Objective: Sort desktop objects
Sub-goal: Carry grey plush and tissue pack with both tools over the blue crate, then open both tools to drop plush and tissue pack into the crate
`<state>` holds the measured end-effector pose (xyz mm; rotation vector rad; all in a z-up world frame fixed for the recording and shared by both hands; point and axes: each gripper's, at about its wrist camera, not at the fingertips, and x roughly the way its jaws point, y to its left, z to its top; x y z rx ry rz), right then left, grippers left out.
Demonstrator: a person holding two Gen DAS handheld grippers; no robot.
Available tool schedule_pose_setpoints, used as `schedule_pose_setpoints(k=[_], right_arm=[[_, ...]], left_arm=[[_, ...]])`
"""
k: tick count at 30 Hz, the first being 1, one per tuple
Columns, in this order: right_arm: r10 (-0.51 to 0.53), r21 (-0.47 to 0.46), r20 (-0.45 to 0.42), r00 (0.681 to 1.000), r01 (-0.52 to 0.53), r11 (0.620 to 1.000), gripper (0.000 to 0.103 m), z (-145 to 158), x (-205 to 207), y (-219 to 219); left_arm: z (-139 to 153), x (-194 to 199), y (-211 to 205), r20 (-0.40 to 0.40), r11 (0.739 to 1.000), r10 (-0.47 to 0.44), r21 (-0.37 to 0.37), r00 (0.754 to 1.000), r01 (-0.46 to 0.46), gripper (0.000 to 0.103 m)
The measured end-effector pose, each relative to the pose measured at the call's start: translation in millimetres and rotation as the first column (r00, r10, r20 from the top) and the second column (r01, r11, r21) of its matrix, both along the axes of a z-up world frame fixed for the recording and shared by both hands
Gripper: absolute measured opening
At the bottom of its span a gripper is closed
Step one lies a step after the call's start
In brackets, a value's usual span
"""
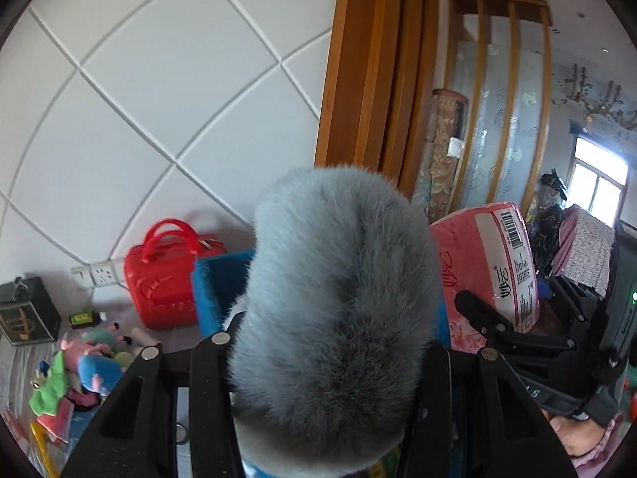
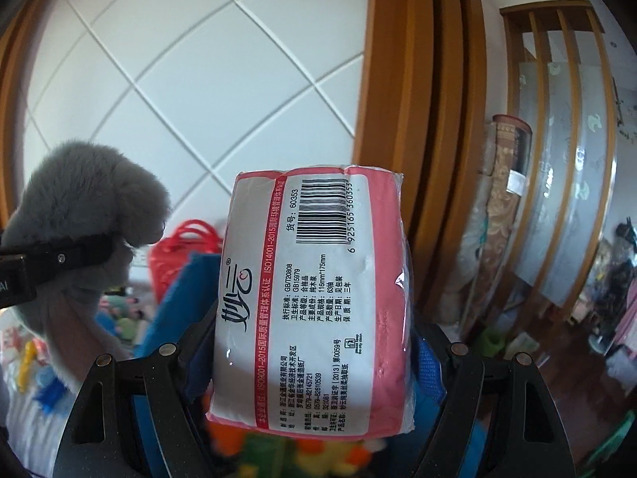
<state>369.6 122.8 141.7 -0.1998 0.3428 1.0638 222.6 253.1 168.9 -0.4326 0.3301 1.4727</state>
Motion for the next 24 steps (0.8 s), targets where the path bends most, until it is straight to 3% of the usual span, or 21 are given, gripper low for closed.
schedule_pose_setpoints(k=[2, 5, 7, 12, 17, 24], right_arm=[[-0.007, -0.033, -0.016, 1.000, 0.006, 0.999, 0.080, -8.9, 34.2, 18.1], [-0.030, -0.100, -0.051, 0.998, 0.024, 0.995, 0.080, -33.7, 79.0, 49.9], [-0.031, -0.148, -0.120, 0.992, 0.013, 0.989, 0.080, -57.0, 104.5, 71.4], [-0.050, -0.248, -0.214, 0.976, -0.005, 0.969, 0.080, -112.0, 139.9, 116.6], [-0.029, -0.310, -0.159, 0.987, -0.022, 0.950, 0.080, -128.7, 133.5, 139.3], [-0.023, -0.264, -0.126, 0.992, -0.011, 0.965, 0.081, -136.9, 123.8, 145.6]], left_arm=[[-11.5, 15.2, 44.3, 0.011, 0.998, -0.007, -0.060, 1.000, 0.007, 0.046], [-38.0, 37.1, 106.8, -0.055, 0.990, 0.008, -0.141, 0.998, -0.016, 0.047], [-64.9, 49.9, 149.1, -0.097, 0.976, 0.013, -0.214, 0.995, -0.033, 0.047], [-117.1, 71.4, 214.0, -0.164, 0.946, 0.050, -0.309, 0.985, -0.099, 0.047], [-145.4, 65.8, 221.6, -0.217, 0.943, 0.096, -0.294, 0.971, -0.159, 0.049], [-161.1, 44.7, 219.4, -0.237, 0.939, 0.130, -0.283, 0.963, -0.196, 0.049]])
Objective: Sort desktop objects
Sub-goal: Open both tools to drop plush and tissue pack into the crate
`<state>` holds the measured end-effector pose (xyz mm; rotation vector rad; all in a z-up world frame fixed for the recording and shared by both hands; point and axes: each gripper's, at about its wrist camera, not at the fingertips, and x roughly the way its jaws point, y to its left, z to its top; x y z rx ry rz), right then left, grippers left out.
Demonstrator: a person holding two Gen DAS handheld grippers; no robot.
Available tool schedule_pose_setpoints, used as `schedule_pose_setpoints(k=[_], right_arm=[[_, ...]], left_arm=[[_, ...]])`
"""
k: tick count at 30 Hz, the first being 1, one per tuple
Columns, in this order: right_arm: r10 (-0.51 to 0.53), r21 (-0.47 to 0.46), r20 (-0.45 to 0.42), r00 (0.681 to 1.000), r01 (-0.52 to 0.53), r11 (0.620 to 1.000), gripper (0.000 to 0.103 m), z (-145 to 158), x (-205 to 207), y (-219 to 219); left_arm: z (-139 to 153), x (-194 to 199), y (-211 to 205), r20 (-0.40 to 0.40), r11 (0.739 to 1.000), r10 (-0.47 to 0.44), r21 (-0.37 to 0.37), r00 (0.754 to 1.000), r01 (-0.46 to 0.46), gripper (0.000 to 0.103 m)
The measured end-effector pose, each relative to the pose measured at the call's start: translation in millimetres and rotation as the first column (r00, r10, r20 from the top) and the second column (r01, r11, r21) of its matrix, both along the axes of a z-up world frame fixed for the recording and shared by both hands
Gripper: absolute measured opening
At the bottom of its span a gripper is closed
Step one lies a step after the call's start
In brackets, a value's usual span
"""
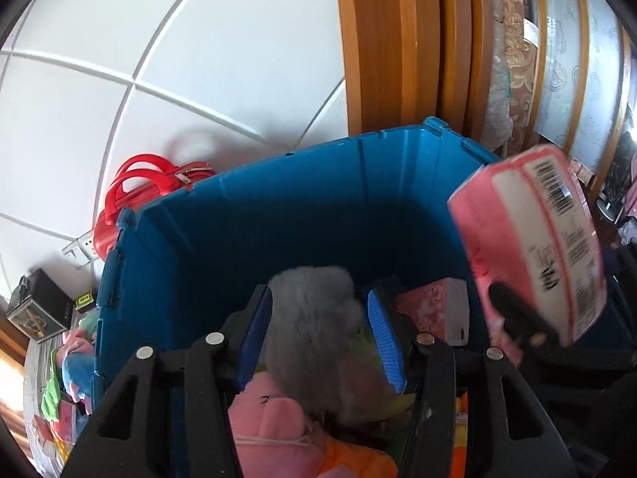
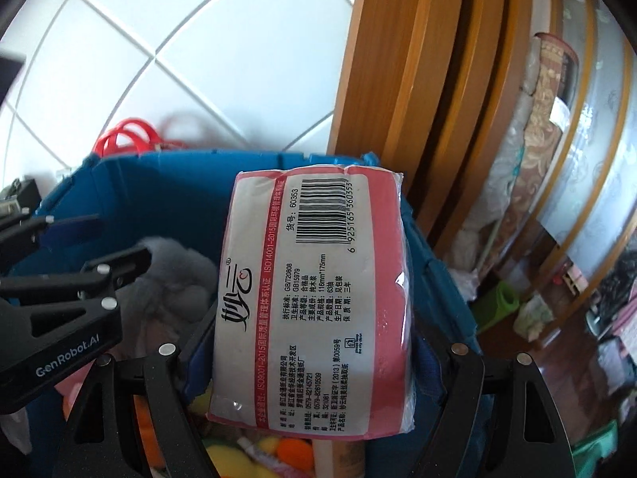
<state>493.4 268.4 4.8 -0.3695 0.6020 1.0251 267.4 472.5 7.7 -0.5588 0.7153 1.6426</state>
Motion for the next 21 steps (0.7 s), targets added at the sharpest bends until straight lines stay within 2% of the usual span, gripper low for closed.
schedule_pose_setpoints(k=[3, 6, 9, 11, 14, 17, 21], right_arm=[[-0.012, 0.076, -0.012, 1.000, 0.013, 0.997, 0.082, 7.7, 9.6, -6.8], [-0.033, 0.127, -0.015, 0.999, 0.035, 0.991, 0.085, 13.1, 17.7, -10.0], [-0.044, 0.100, -0.045, 0.998, 0.049, 0.994, 0.086, 12.6, 22.6, -4.7], [-0.061, 0.100, -0.041, 0.997, 0.065, 0.993, 0.093, 13.4, 24.1, -4.6], [-0.068, 0.133, 0.010, 0.998, 0.066, 0.989, 0.102, 21.6, 19.1, -8.3], [-0.082, 0.166, 0.037, 0.996, 0.075, 0.983, 0.103, 28.8, 15.8, -11.9], [-0.079, 0.155, 0.041, 0.996, 0.071, 0.985, 0.103, 29.4, 13.8, -10.7]], left_arm=[[-2.8, -6.2, 1.7, 0.043, 1.000, 0.005, -0.014, 0.999, -0.005, 0.049], [-5.7, -4.0, 2.5, 0.018, 1.000, 0.000, -0.014, 1.000, 0.001, 0.049], [-3.8, 1.0, 1.0, 0.001, 1.000, -0.018, -0.008, 1.000, 0.018, 0.049], [-3.3, 2.5, 0.2, -0.001, 1.000, -0.025, -0.004, 1.000, 0.025, 0.049], [-2.8, 2.5, 0.3, -0.016, 1.000, -0.019, -0.002, 1.000, 0.019, 0.049], [-2.9, 0.2, 0.5, -0.010, 1.000, -0.012, -0.004, 1.000, 0.012, 0.049], [-4.7, 1.1, 0.9, -0.024, 1.000, -0.010, -0.010, 1.000, 0.010, 0.049]])
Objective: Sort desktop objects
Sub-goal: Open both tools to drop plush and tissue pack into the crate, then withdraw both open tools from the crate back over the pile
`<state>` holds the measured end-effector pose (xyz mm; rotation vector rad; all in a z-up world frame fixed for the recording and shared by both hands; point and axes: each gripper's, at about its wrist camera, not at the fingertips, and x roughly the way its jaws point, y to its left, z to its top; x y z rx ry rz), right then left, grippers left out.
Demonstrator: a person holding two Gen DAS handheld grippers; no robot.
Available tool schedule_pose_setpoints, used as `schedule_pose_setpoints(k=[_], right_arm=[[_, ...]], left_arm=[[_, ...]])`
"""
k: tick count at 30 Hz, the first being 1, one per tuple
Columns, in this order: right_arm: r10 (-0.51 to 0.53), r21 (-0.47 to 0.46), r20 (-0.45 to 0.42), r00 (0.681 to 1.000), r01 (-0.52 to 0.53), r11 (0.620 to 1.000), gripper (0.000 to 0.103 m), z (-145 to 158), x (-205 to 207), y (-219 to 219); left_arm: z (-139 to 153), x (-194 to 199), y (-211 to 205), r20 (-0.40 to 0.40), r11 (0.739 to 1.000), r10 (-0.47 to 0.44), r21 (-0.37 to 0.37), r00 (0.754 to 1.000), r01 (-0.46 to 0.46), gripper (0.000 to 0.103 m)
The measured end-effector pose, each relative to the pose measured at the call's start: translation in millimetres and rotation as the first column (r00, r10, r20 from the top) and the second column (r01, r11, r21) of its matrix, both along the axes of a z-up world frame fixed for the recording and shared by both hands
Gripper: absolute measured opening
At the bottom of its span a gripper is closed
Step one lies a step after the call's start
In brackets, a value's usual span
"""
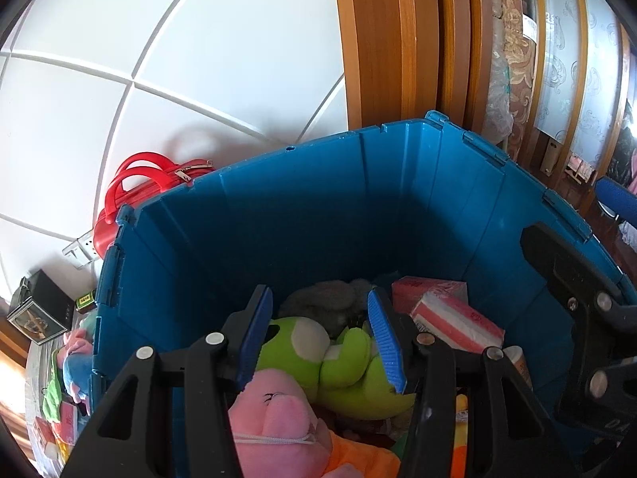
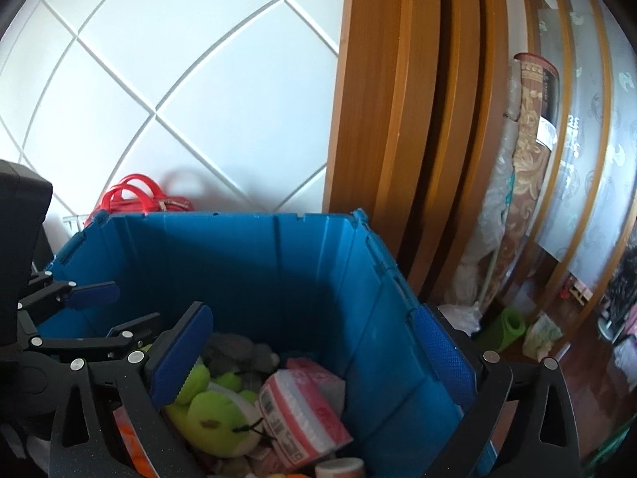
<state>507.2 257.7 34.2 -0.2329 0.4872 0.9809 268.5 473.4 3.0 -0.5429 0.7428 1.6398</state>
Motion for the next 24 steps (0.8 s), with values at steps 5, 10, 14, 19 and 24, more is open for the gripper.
schedule_pose_setpoints(k=[5, 10, 14, 19, 24], right_arm=[[0.013, 0.011, 0.019, 1.000, -0.013, 1.000, 0.103, 4.3, -5.9, -1.3], [0.022, 0.027, 0.052, 0.998, -0.023, 0.999, 0.103, 11.9, -14.1, -3.5], [0.026, 0.075, 0.058, 0.998, -0.030, 0.997, 0.103, 22.4, -17.8, -9.8], [0.032, 0.131, 0.038, 0.999, -0.037, 0.991, 0.103, 35.0, -20.6, -20.0], [0.074, 0.124, 0.019, 0.997, -0.076, 0.989, 0.103, 36.8, -31.7, -20.5]], left_arm=[[0.2, 0.3, -0.7, -0.005, 1.000, 0.004, 0.002, 1.000, -0.004, 0.049], [3.7, -5.2, -1.3, 0.010, 1.000, 0.022, 0.009, 1.000, -0.022, 0.049], [14.2, -11.6, -2.5, 0.010, 0.998, 0.063, 0.013, 0.998, -0.063, 0.049], [34.6, -20.2, -16.2, -0.024, 0.994, 0.104, -0.013, 0.994, -0.105, 0.049], [72.0, -33.9, -54.6, -0.017, 0.994, 0.109, 0.007, 0.994, -0.109, 0.049]])
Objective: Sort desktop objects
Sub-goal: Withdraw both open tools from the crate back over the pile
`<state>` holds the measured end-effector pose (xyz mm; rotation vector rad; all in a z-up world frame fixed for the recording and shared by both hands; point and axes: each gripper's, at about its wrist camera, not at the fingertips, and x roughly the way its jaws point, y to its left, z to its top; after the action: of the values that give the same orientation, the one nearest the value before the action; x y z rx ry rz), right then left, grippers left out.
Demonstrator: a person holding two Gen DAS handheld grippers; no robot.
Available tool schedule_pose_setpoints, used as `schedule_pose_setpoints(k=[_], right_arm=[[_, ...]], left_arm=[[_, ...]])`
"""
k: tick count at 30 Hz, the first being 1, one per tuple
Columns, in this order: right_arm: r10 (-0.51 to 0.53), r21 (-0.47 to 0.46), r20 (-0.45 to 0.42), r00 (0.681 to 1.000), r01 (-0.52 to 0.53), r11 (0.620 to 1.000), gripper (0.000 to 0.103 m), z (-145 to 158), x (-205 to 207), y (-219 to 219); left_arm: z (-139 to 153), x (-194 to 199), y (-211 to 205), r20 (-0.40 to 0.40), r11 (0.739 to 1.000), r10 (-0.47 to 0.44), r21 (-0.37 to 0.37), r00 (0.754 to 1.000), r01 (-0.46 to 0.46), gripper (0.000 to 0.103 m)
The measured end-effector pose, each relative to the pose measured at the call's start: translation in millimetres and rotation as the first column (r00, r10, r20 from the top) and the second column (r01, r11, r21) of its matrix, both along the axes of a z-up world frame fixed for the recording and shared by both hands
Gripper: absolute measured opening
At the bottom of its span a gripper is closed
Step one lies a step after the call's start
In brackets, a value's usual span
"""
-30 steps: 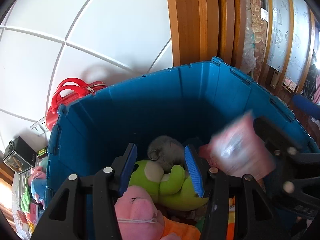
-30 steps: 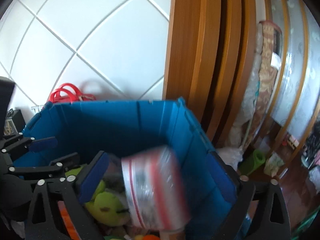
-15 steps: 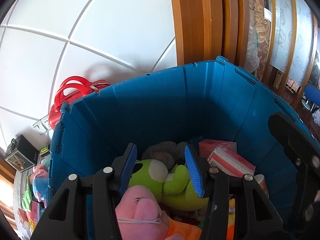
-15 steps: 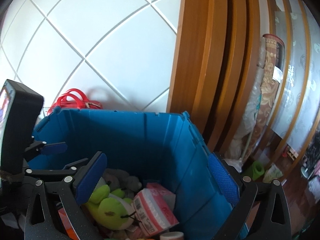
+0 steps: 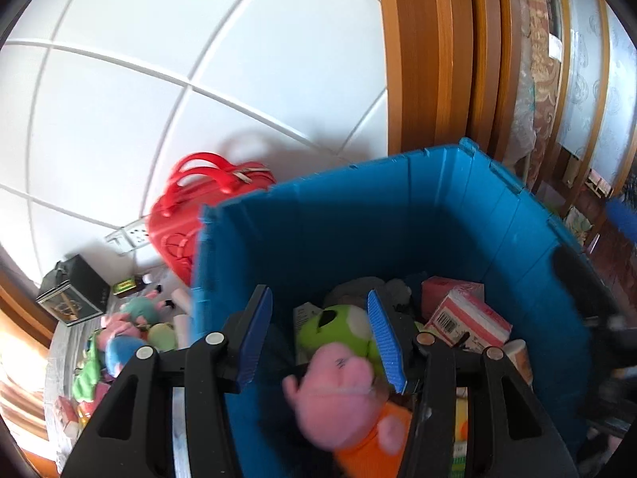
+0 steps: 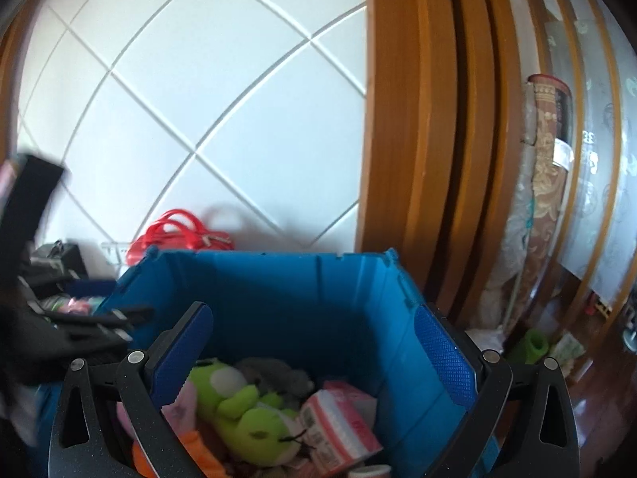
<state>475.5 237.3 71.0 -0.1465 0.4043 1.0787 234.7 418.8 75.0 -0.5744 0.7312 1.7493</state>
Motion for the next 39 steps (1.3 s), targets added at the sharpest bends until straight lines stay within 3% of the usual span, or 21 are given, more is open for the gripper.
schedule_pose_setpoints(k=[10, 13, 20, 25, 27, 32, 36, 39], right_arm=[[0.128, -0.064, 0.041, 0.991, -0.125, 0.990, 0.103, 6.9, -59.4, -0.6], [0.115, -0.050, 0.037, 0.993, -0.113, 0.992, 0.103, 17.1, -83.9, -1.9], [0.199, 0.071, -0.015, 0.980, -0.198, 0.978, 0.103, 64.0, -160.2, -10.6], [0.270, 0.190, -0.015, 0.963, -0.263, 0.946, 0.103, 90.8, -236.8, -19.3], [0.285, 0.218, 0.005, 0.959, -0.279, 0.935, 0.103, 94.7, -269.3, -18.1], [0.326, 0.239, 0.022, 0.945, -0.321, 0.916, 0.103, 85.4, -344.8, -4.0], [0.324, 0.215, 0.000, 0.946, -0.317, 0.924, 0.103, 60.0, -390.7, 14.5], [0.336, 0.159, -0.073, 0.939, -0.322, 0.933, 0.103, 31.4, -409.8, 30.7]], left_arm=[[79.4, -45.9, -123.2, 0.014, 0.988, 0.014, 0.151, 1.000, -0.016, 0.053], [99.6, -69.3, -174.5, 0.008, 0.972, 0.055, 0.227, 0.998, -0.055, 0.069], [115.7, -114.9, -293.8, 0.011, 0.923, 0.092, 0.374, 0.996, -0.090, 0.070], [106.0, -150.5, -383.8, -0.013, 0.873, 0.163, 0.468, 0.986, -0.139, 0.071], [99.2, -168.7, -413.3, -0.003, 0.866, 0.176, 0.476, 0.984, -0.154, 0.071], [74.6, -224.9, -471.5, 0.056, 0.866, 0.219, 0.448, 0.974, -0.220, 0.071], [37.0, -266.1, -500.3, 0.106, 0.894, 0.223, 0.375, 0.969, -0.247, 0.071], [6.5, -288.1, -503.3, 0.133, 0.912, 0.230, 0.315, 0.964, -0.261, 0.071]])
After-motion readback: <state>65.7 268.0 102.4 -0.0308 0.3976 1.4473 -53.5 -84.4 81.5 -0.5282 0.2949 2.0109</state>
